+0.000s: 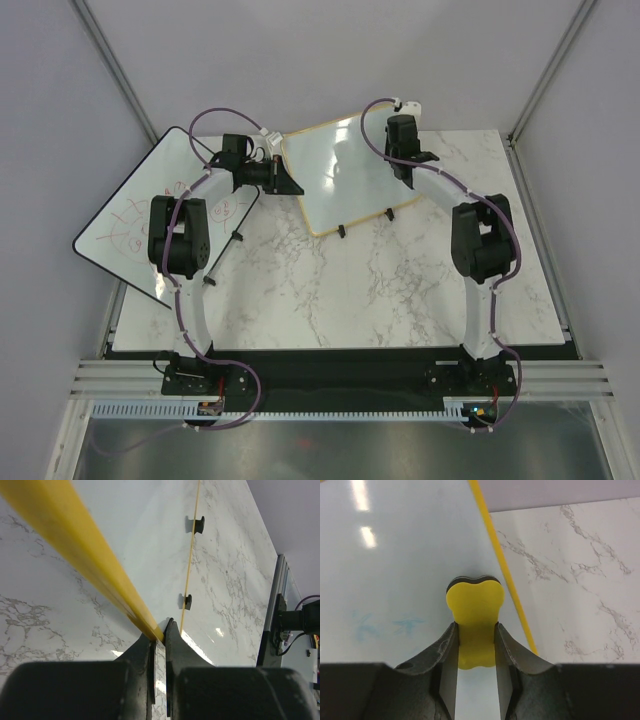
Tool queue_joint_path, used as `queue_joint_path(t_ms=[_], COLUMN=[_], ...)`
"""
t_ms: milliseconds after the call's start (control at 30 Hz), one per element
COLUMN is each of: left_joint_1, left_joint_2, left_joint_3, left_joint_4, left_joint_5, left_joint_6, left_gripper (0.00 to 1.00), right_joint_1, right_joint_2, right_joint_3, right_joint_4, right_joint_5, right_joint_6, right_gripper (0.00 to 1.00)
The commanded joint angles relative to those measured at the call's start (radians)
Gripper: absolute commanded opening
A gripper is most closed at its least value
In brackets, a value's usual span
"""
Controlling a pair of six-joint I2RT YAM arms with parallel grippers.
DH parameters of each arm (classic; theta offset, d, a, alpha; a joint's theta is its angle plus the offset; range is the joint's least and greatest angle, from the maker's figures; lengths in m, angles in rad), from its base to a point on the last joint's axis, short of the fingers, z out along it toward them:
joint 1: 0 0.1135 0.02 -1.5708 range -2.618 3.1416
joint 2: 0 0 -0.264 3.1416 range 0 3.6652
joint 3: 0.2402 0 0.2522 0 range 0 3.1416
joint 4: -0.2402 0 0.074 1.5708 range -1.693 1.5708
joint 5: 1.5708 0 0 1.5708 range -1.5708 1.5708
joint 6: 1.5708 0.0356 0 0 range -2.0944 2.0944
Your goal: Erase the whiteboard
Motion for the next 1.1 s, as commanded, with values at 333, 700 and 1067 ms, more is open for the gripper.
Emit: queue_joint_path(t_ms=[333, 700, 1067], left_joint_1=[-0.033, -0.033, -0.033], left_joint_2=[-0.044, -0.055, -0.055], left_joint_3=[0.014, 0.006, 0.008], left_joint_4=[-0.002, -0.002, 0.0], left_joint_5=[-0.053, -0.048, -0.048], left_joint_6=[0.228, 0.237, 0.236], left_gripper=[0.02, 0.02, 0.02], right_joint_1=[0.209, 0.0, 0.127], right_joint_2=[0.117, 0.145, 0.174], right_joint_3=[0.226, 0.148, 0.284], right_joint_4=[-0.071, -0.193, -0.197], right_joint_5=[-0.122, 0.009, -0.033], right_joint_6=[-0.101, 0.023, -0.068], right_gripper=[0.0, 0.0, 0.0])
